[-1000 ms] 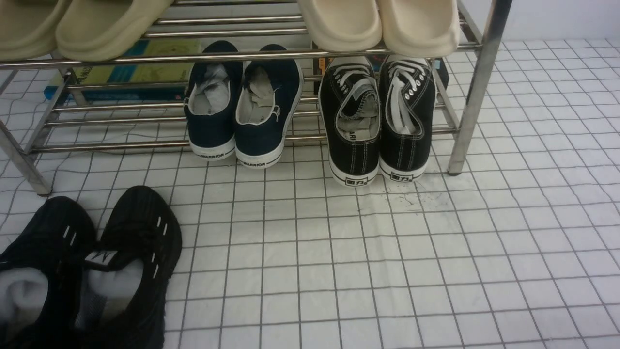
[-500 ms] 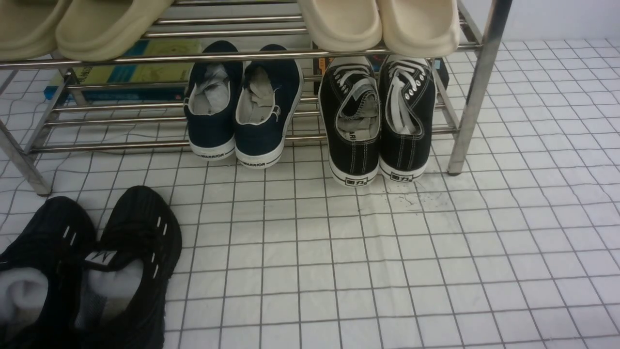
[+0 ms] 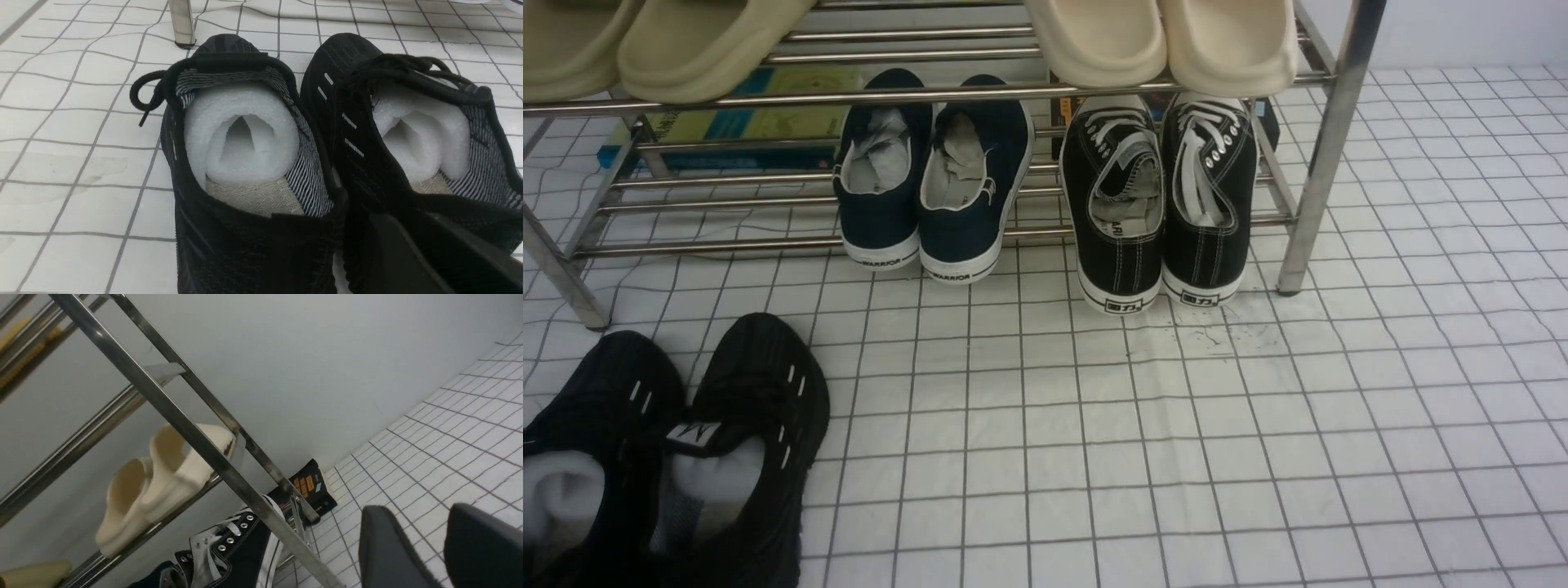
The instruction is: Take the shoes off the shelf with your hand from the white checkered tablecloth.
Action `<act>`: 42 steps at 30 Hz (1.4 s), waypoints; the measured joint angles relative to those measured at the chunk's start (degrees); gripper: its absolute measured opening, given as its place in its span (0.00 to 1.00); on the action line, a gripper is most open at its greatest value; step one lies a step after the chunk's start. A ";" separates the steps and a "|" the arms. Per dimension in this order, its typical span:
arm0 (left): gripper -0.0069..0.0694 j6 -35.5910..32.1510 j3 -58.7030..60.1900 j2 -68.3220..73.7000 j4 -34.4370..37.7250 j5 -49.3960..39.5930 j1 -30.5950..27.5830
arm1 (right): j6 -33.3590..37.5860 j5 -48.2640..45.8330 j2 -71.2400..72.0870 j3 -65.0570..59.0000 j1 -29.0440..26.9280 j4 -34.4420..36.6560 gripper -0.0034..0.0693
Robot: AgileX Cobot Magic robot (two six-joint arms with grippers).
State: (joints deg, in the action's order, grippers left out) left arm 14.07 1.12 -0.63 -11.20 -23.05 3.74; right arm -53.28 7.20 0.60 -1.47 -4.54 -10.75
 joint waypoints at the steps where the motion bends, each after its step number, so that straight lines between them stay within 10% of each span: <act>1: 0.27 0.00 0.00 0.00 0.00 0.00 0.00 | -0.12 0.10 0.00 0.00 0.00 0.00 0.38; 9: 0.27 0.00 0.00 0.00 -0.03 0.00 0.00 | -9.69 7.53 0.00 0.05 0.00 -0.51 0.35; 15: 0.27 0.00 0.00 0.00 -0.07 0.00 0.00 | -3.28 8.23 -0.43 7.50 0.00 -3.64 0.17; 23: 0.27 0.00 0.00 0.00 -0.13 0.00 0.00 | 3.14 -24.97 -17.26 28.30 0.07 -16.45 0.03; 27: 0.27 0.00 0.00 0.00 -0.13 0.00 0.00 | 12.17 -42.22 -27.65 32.73 2.10 -7.91 0.04; 30: 0.27 0.00 0.00 0.00 -0.13 0.00 0.00 | 33.07 -55.33 -42.08 34.46 7.33 12.68 0.04; 37: 0.27 0.00 0.00 0.00 -0.13 0.00 0.00 | 63.34 -58.71 -59.55 37.61 16.97 46.06 0.04; 42: 0.27 0.00 0.00 0.00 -0.13 0.00 0.00 | 71.15 -60.14 -69.03 48.52 25.58 53.28 0.05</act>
State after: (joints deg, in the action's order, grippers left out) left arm 14.07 1.12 -0.63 -11.33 -23.05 3.74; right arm 17.87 -52.94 -68.42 47.05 21.05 42.53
